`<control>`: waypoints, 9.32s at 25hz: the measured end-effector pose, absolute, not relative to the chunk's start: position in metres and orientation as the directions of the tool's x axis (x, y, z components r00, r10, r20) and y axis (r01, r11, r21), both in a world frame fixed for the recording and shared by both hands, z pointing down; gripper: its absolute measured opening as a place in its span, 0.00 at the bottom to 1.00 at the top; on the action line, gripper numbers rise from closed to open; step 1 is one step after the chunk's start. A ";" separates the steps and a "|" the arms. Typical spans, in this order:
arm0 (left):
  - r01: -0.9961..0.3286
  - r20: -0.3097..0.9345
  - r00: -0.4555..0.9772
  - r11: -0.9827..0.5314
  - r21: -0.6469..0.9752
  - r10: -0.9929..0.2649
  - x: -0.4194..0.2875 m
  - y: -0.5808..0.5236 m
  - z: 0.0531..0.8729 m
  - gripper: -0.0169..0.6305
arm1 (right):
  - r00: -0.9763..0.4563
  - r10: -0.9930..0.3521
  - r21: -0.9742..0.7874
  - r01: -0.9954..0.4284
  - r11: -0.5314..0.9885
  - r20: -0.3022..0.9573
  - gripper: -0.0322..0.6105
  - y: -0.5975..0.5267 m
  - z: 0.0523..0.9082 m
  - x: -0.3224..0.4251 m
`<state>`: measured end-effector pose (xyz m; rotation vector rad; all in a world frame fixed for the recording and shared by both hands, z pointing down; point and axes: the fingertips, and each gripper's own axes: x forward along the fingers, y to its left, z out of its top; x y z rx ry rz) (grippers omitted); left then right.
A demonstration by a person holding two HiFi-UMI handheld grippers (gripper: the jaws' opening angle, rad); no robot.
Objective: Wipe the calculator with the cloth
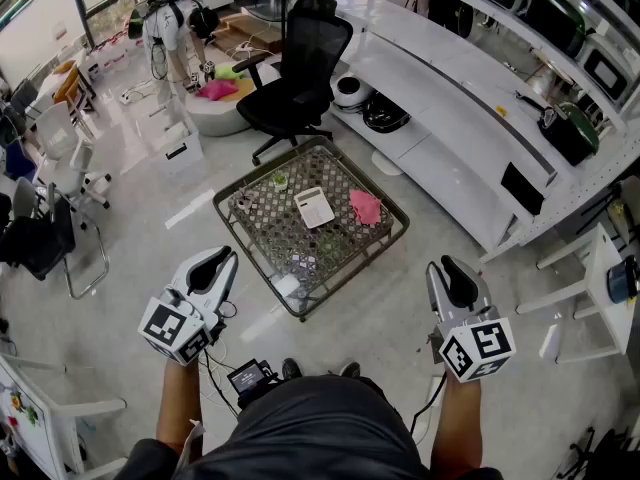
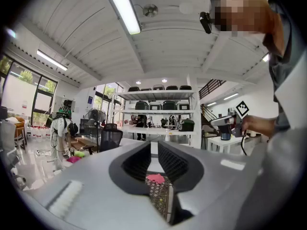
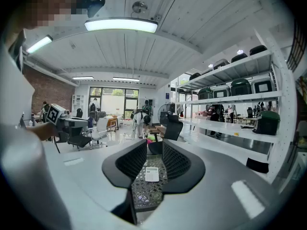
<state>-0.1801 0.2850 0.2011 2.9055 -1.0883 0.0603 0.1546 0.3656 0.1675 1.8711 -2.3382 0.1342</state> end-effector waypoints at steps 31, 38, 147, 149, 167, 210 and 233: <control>-0.617 0.052 0.787 -0.780 0.105 -0.615 -0.181 0.253 0.223 0.12 | -0.205 -0.966 -0.044 -0.979 0.201 0.157 0.17 0.330 0.175 0.130; -0.663 0.083 0.749 -0.744 0.087 -0.657 -0.187 0.234 0.238 0.12 | -0.265 -0.950 -0.057 -0.964 0.259 0.167 0.17 0.286 0.183 0.134; -0.703 0.284 0.706 -0.690 0.170 -0.649 -0.146 -0.038 0.309 0.12 | -0.246 -0.845 -0.164 -0.968 0.189 0.476 0.18 -0.059 0.365 0.211; -0.704 0.308 0.702 -0.692 0.162 -0.642 -0.144 -0.041 0.317 0.12 | -0.246 -0.833 -0.175 -0.968 0.182 0.495 0.18 -0.066 0.383 0.217; -0.729 0.418 0.667 -0.656 0.195 -0.617 -0.134 -0.042 0.375 0.12 | -0.257 -0.672 -0.249 -0.962 0.110 0.695 0.22 -0.084 0.550 0.251; -0.649 0.615 0.670 -0.730 0.214 -0.416 -0.112 -0.011 0.476 0.12 | -0.240 -0.357 -0.221 -0.971 0.094 0.903 0.12 -0.071 0.748 0.242; -0.571 0.645 0.715 -0.757 0.317 -0.270 -0.083 0.003 0.542 0.12 | -0.311 -0.388 -0.272 -0.950 0.154 0.867 0.10 -0.079 0.747 0.185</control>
